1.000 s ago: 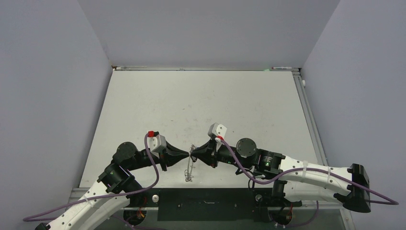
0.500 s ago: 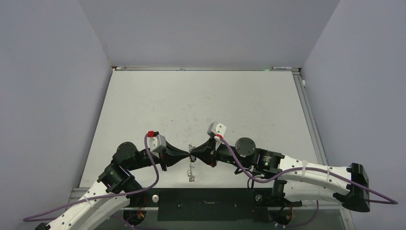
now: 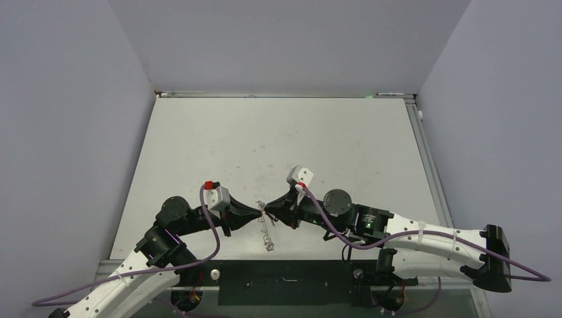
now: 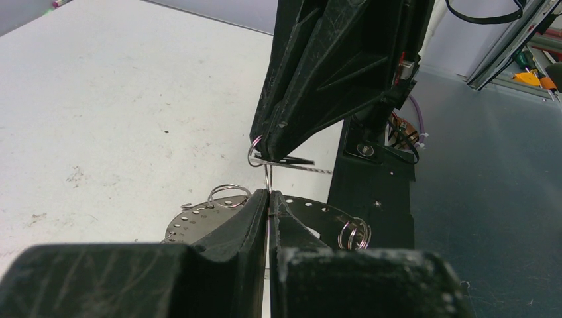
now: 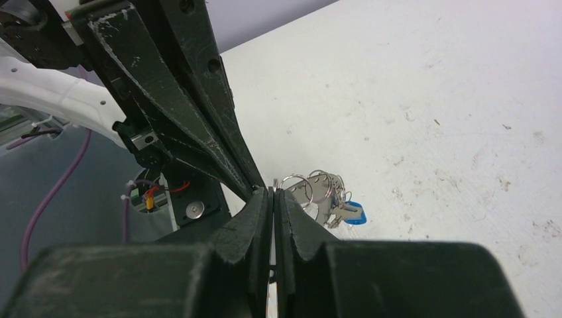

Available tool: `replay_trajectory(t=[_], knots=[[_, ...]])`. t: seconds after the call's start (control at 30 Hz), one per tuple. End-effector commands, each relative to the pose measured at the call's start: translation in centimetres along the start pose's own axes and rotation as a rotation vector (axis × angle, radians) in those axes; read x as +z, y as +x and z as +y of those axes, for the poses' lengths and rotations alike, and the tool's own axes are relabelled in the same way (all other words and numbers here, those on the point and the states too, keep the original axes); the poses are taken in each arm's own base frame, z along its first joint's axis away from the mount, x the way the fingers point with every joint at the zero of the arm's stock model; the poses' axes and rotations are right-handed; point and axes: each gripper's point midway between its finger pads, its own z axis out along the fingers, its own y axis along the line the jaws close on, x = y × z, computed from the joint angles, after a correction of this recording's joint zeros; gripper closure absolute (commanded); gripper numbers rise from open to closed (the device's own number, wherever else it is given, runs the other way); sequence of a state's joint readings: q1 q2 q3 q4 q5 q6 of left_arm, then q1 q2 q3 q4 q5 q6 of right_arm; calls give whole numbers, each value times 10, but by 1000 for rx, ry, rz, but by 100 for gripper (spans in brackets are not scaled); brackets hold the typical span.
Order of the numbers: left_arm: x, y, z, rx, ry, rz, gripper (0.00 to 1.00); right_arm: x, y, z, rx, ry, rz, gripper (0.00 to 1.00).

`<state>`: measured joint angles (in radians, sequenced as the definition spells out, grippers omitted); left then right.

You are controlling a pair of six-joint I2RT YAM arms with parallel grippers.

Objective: Put the keys on the keyring

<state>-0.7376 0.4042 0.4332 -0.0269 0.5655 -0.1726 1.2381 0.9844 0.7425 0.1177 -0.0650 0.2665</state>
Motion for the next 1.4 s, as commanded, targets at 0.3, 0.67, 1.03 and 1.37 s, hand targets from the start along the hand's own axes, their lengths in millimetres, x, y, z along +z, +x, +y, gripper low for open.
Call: replay_trajectory(t=[0.3,0.67,1.03,1.37], knots=[[-1,-32,-7,53,22,-83,100,-7,-32,10,27,-24,-79,95],[-1,-30,3,47,-31,-72,100,-19,-36,2,73,25,-105,95],[-4,-12,56,-119,-361,30,87,-49,22,-66,187,418,5,95],[-29,66,105,-531,-853,296,62,-66,41,-79,222,490,29,95]])
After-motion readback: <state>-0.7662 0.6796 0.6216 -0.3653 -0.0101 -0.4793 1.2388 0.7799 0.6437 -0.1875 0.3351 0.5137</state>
